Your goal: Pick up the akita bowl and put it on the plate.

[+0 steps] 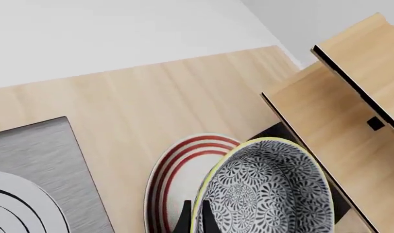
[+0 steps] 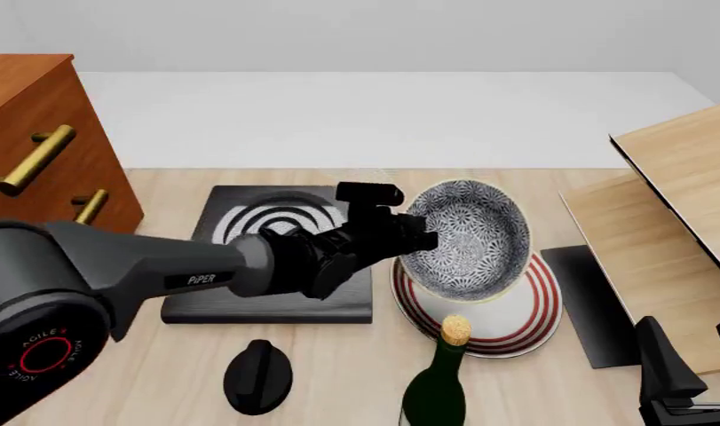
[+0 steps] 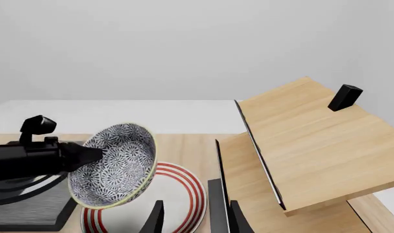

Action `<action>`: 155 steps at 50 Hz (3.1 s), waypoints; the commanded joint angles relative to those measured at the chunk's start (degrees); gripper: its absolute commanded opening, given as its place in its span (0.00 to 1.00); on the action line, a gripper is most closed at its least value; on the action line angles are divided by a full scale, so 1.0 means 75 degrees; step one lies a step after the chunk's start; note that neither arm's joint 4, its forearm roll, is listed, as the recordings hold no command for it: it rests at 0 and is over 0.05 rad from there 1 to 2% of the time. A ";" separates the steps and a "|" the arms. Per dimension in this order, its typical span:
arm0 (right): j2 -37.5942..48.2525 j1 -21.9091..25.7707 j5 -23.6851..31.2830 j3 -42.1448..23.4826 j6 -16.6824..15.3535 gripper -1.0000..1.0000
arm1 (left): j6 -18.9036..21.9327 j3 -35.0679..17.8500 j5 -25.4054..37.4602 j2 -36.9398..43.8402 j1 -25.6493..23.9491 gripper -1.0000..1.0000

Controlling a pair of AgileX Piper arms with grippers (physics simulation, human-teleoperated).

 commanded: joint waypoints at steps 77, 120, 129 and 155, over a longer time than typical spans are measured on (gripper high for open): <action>-0.0002 0.0000 0.0000 0.0000 0.0001 1.00 | 0.0036 -0.0981 0.0196 0.1421 -0.0110 0.00; 0.0000 -0.0002 0.0000 0.0000 0.0001 1.00 | 0.0151 -0.0106 0.0148 -0.0514 0.0067 1.00; -0.0001 -0.0001 0.0000 0.0000 0.0000 1.00 | 0.0059 0.0361 0.0178 -0.2064 0.0041 1.00; -0.0001 -0.0001 0.0000 0.0000 0.0000 1.00 | 0.0689 0.1052 0.1022 -0.4566 0.0371 1.00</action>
